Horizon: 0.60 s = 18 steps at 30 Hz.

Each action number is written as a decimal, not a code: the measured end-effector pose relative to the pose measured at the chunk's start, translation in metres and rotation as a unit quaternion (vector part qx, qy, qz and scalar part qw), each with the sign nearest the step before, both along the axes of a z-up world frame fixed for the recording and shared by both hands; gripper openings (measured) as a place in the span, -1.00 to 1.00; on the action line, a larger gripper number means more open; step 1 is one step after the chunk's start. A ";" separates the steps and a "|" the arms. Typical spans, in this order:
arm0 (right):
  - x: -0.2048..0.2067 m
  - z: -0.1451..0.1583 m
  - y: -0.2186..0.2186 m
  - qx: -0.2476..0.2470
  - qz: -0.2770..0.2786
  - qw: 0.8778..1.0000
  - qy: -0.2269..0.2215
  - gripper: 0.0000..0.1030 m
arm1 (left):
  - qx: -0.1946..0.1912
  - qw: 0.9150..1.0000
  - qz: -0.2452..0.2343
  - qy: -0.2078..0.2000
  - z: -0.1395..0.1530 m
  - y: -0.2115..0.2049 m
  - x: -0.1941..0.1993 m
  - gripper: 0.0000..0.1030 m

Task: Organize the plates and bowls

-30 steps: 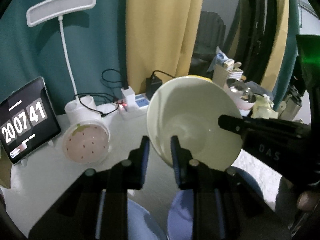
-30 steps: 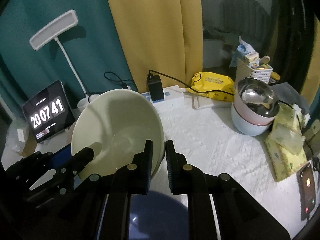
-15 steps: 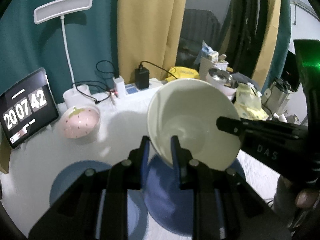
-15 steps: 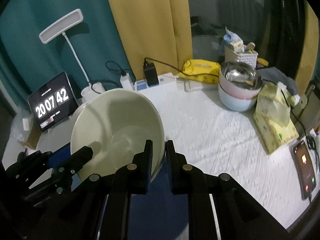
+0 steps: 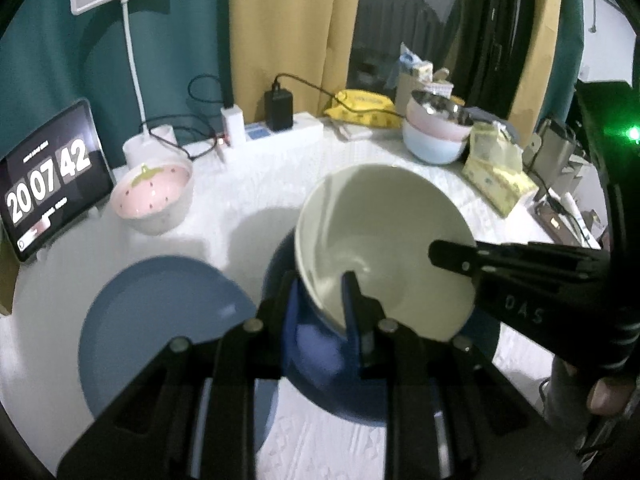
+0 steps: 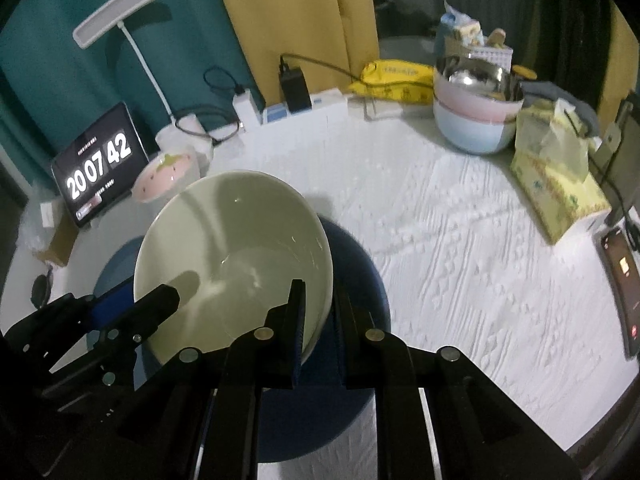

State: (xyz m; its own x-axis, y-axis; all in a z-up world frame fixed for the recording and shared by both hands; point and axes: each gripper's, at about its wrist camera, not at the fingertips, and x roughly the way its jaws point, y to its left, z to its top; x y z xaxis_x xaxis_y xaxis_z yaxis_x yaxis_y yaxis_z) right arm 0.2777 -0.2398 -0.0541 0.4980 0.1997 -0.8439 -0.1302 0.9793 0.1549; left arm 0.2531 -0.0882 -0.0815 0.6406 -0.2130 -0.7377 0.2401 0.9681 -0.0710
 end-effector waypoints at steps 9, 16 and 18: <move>-0.003 -0.017 0.007 -0.027 0.012 0.999 0.016 -0.71 | 0.017 1.000 -0.001 0.019 -0.017 -0.005 -0.005 -0.57; 0.000 -0.010 0.009 -0.037 0.023 0.999 0.008 -0.31 | 0.005 1.000 0.004 0.024 -0.010 0.001 -0.004 -0.48; 0.001 -0.005 0.009 -0.037 0.022 0.999 0.003 -0.30 | 0.003 1.000 0.004 0.018 -0.005 0.003 -0.005 -0.46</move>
